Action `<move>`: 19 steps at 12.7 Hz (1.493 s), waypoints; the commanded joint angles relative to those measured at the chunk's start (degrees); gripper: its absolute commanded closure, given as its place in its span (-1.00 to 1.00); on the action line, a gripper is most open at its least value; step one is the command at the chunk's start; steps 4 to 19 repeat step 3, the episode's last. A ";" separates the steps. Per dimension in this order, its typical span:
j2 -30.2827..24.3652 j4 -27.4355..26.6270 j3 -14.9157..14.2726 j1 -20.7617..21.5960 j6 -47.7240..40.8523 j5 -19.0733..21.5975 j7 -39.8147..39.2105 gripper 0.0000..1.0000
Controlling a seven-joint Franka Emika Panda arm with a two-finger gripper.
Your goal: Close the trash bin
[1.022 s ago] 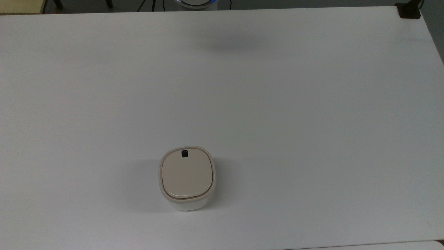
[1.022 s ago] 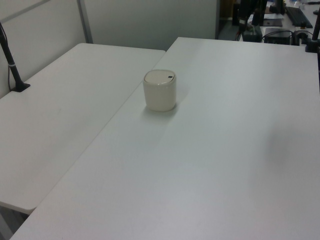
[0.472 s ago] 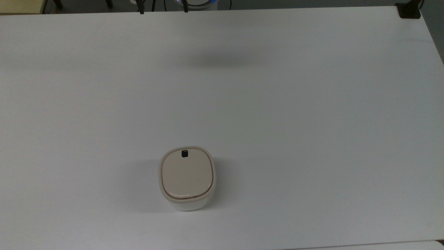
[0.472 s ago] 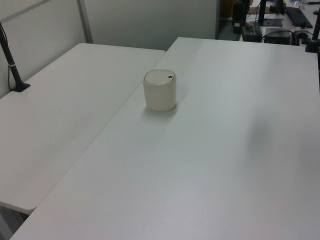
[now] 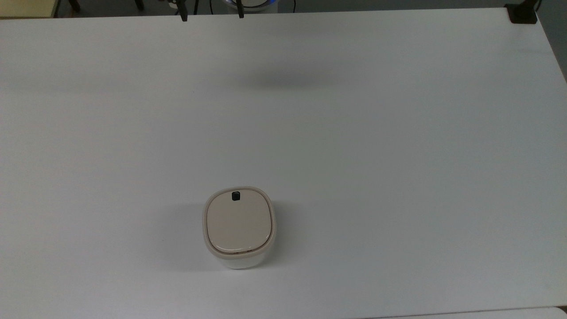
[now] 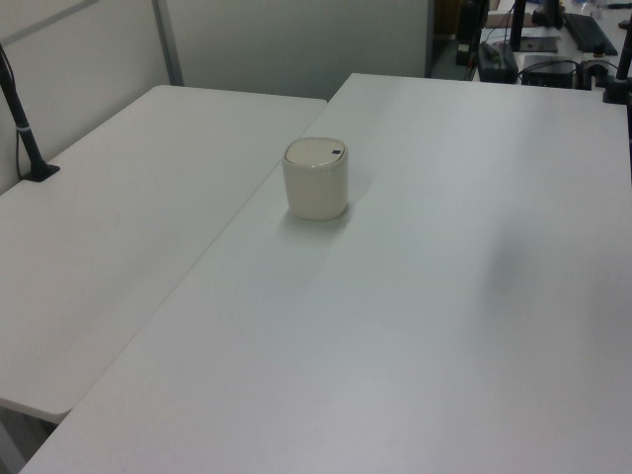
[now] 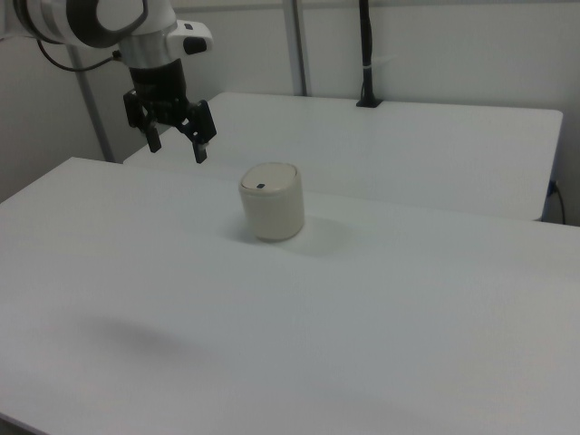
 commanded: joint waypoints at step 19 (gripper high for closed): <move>-0.29 0.72 -1.43 1.46 -1.93 1.63 -0.93 -1.00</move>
